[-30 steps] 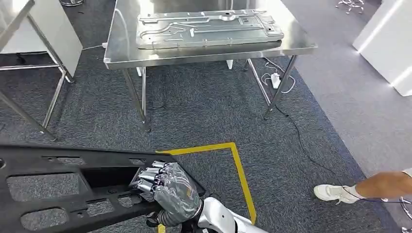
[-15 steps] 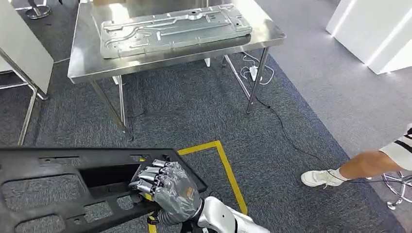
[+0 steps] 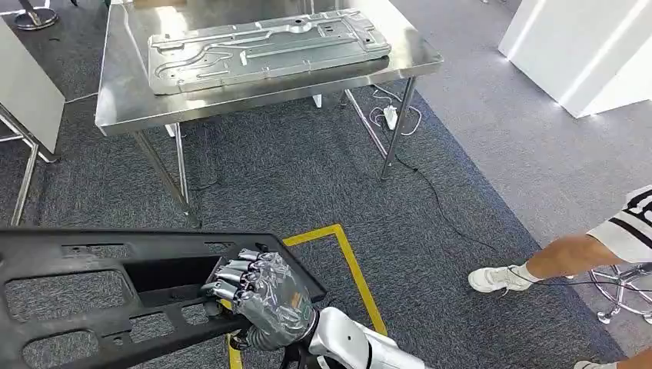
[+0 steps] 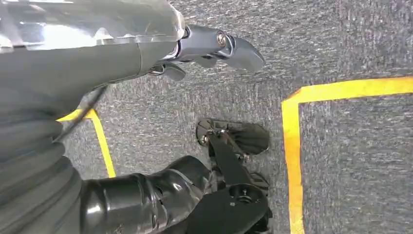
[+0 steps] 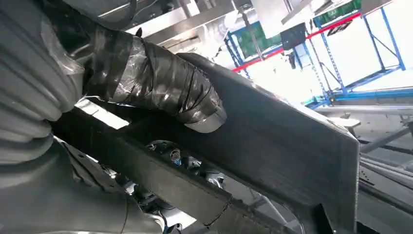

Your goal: Take the parts from the cabinet and place them on the table.

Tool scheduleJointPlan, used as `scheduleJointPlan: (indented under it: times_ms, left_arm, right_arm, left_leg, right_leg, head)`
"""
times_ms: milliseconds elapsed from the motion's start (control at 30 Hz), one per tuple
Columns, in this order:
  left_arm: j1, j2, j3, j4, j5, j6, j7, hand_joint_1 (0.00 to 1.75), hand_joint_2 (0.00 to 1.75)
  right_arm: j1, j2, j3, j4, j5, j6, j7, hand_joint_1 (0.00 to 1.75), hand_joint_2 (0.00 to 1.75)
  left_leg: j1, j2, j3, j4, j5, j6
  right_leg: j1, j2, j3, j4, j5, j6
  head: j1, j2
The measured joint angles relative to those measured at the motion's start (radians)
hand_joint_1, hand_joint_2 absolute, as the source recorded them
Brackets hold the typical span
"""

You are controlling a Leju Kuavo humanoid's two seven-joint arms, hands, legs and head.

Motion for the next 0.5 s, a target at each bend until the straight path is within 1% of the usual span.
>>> scheduleJointPlan:
  times_ms: [33, 167, 200, 233, 267, 300, 500]
  left_arm:
    - [-0.001, 0.000, 0.000, 0.000, 0.000, 0.000, 0.000, 0.00, 1.75]
    - [-0.001, 0.000, 0.000, 0.000, -0.001, 0.002, 0.002, 0.00, 1.75]
    - [-0.001, 0.000, 0.000, 0.000, -0.002, 0.002, 0.002, 0.00, 1.75]
    - [-0.001, 0.000, 0.000, 0.000, -0.002, 0.002, 0.002, 0.00, 1.75]
    - [-0.001, 0.000, 0.000, 0.000, -0.002, 0.002, 0.002, 0.00, 1.75]
    - [-0.001, 0.000, 0.000, 0.000, -0.002, 0.002, 0.003, 0.00, 1.75]
    - [-0.005, 0.000, 0.000, 0.000, -0.014, 0.008, -0.013, 0.00, 1.75]
  right_arm:
    - [-0.002, 0.000, 0.000, 0.000, 0.000, 0.000, 0.000, 1.75, 1.75]
    - [-0.005, 0.000, 0.000, 0.001, 0.000, 0.000, 0.000, 1.75, 1.75]
    - [-0.006, 0.000, 0.000, 0.001, 0.000, 0.000, 0.000, 1.75, 1.75]
    - [-0.006, 0.000, 0.000, 0.001, 0.000, 0.000, 0.000, 1.75, 1.75]
    - [-0.006, 0.000, 0.000, 0.001, 0.000, 0.000, 0.000, 1.75, 1.75]
    - [-0.006, 0.000, 0.000, 0.002, 0.000, 0.000, 0.001, 1.75, 1.75]
    - [-0.006, 0.000, 0.000, 0.008, -0.001, 0.000, 0.004, 1.75, 1.75]
  left_leg:
    - [0.000, 0.000, 0.001, 0.000, -0.002, 0.003]
    - [0.000, 0.000, 0.002, 0.000, -0.002, 0.004]
    - [0.000, 0.000, 0.002, 0.000, -0.003, 0.004]
    - [0.000, 0.000, 0.002, 0.000, -0.003, 0.005]
    - [0.000, 0.000, 0.002, 0.000, -0.003, 0.005]
    - [0.000, 0.000, 0.003, 0.000, -0.004, 0.006]
    - [0.001, 0.000, 0.003, -0.001, -0.004, 0.006]
  right_leg:
    - [0.000, 0.000, 0.001, -0.001, 0.001, 0.001]
    - [0.000, 0.000, 0.003, -0.004, 0.001, 0.004]
    - [0.000, 0.000, 0.003, -0.005, 0.001, 0.007]
    - [0.000, 0.000, 0.004, -0.005, 0.001, 0.014]
    - [0.000, 0.000, 0.004, -0.005, 0.000, 0.017]
    - [0.000, 0.000, 0.004, -0.005, 0.000, 0.017]
    - [0.001, 0.000, 0.004, -0.005, 0.000, 0.016]
  head:
    - [0.000, 0.000]
    - [0.000, 0.000]
    - [0.000, 0.000]
    - [0.000, 0.000]
    - [0.000, 0.000]
    - [0.000, 0.000]
    - [0.000, 0.000]
